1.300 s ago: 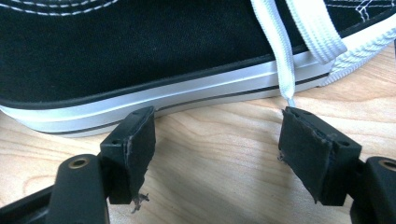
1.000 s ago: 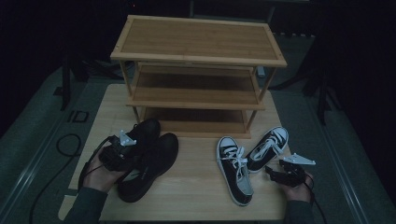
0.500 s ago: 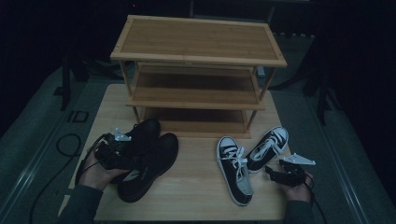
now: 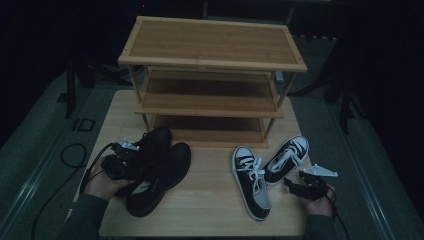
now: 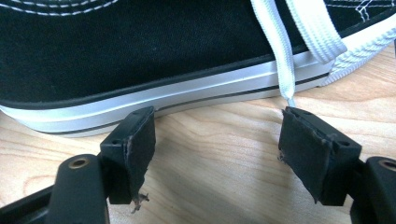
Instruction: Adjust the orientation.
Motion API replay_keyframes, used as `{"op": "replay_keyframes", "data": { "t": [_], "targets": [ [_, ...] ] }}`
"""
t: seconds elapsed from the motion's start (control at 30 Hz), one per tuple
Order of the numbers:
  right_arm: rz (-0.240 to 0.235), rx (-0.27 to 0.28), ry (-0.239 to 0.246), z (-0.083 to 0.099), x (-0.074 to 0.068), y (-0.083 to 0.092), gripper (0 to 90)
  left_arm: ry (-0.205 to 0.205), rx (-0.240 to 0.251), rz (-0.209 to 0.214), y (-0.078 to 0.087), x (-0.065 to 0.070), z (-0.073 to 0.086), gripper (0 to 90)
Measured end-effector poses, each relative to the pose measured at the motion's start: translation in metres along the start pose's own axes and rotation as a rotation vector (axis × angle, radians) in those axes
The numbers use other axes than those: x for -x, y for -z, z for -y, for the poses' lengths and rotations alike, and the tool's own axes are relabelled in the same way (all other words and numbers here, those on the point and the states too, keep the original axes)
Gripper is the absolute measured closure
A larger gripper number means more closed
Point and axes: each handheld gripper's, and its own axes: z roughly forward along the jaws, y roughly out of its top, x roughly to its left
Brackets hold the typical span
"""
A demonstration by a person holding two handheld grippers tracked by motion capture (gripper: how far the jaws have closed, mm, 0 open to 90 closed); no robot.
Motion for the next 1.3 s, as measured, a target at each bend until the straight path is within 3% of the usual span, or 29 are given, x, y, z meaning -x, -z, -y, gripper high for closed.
{"op": "replay_keyframes", "data": {
  "t": [0.17,0.3,0.37,0.6,1.3],
  "targets": [
    [0.0,0.0,0.0,0.0,0.0,0.0,26.8,-0.028,-0.021,0.032,-0.003,-0.001,-0.004,44.2],
    [0.0,0.0,0.0,0.0,0.0,0.0,26.8,-0.032,-0.094,0.035,-0.014,0.001,-0.008,46.5],
    [0.0,0.0,0.0,0.0,0.0,0.0,26.8,-0.03,-0.105,0.044,-0.02,0.0,-0.01,49.6],
    [0.0,0.0,0.0,0.0,0.0,0.0,26.8,-0.062,-0.097,0.001,-0.016,0.005,-0.012,79.8],
    [0.0,0.0,0.0,0.0,0.0,0.0,26.8,-0.06,-0.077,-0.018,-0.012,0.011,-0.013,82.9]
  ]
}}
